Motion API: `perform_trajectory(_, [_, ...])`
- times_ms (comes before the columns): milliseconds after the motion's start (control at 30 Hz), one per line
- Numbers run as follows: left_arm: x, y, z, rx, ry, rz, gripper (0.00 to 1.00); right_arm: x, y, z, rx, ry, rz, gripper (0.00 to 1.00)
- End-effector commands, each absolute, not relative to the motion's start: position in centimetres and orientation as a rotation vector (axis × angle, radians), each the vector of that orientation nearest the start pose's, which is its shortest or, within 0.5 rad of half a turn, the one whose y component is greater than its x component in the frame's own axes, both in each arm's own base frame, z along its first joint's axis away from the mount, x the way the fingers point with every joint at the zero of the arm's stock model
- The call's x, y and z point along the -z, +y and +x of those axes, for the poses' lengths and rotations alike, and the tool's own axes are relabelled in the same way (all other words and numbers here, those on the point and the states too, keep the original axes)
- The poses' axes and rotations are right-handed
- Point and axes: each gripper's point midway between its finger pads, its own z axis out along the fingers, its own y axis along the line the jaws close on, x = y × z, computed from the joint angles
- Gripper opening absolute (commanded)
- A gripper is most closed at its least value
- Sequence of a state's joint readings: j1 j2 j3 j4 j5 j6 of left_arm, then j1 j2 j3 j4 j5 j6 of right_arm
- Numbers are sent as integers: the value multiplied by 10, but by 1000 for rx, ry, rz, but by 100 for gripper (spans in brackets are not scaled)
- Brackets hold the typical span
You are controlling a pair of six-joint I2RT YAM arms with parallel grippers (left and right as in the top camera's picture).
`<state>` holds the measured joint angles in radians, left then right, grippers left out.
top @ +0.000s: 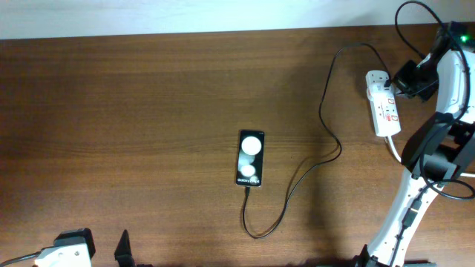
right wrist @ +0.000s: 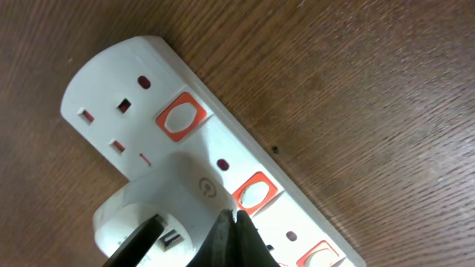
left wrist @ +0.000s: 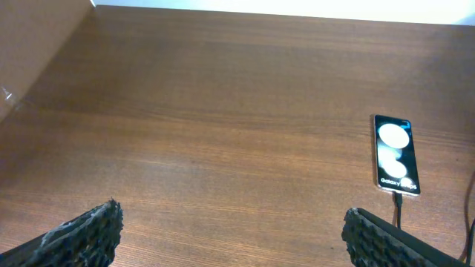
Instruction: Plug charger to phone and switch on socket
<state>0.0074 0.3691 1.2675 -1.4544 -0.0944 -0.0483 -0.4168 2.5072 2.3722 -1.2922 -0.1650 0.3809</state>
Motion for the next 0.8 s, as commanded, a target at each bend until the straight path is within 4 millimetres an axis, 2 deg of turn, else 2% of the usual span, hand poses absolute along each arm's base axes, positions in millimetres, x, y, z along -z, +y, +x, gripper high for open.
perform_trajectory(0, [-308, 18, 88, -88, 2119, -109, 99, -53, -182, 487, -178, 2777, 1109, 4])
perform_trajectory(200, [-308, 18, 88, -88, 2119, -109, 99, -42, -176, 485, -193, 2799, 1110, 4])
perform_trajectory(300, [-308, 18, 88, -88, 2119, -109, 99, -20, -155, 484, -247, 2843, 1085, 4])
perform_trajectory(400, [-308, 18, 88, -88, 2119, -109, 99, -9, -120, 488, -374, 2892, 987, 4])
perform_trajectory(467, [-308, 18, 88, -88, 2119, -109, 99, -9, -111, 487, -389, 2911, 963, 4])
perform_trajectory(533, [-308, 18, 88, -88, 2119, -109, 99, -11, -114, 481, -372, 2925, 983, 4])
perform_trajectory(567, [-308, 18, 88, -88, 2119, -109, 99, -16, -128, 475, -290, 2921, 1032, 4])
perform_trajectory(600, [-308, 18, 88, -88, 2119, -109, 99, -30, -151, 466, -164, 2890, 1107, 4])
perform_trajectory(633, [-307, 18, 88, -88, 2120, -109, 99, -44, -163, 462, -132, 2865, 1127, 4])
perform_trajectory(700, [-307, 16, 88, -76, 2120, -103, 99, -91, -191, 453, -108, 2763, 1173, 4])
perform_trajectory(767, [-307, 16, 88, -76, 2121, -102, 99, -137, -208, 442, -101, 2660, 1190, 4])
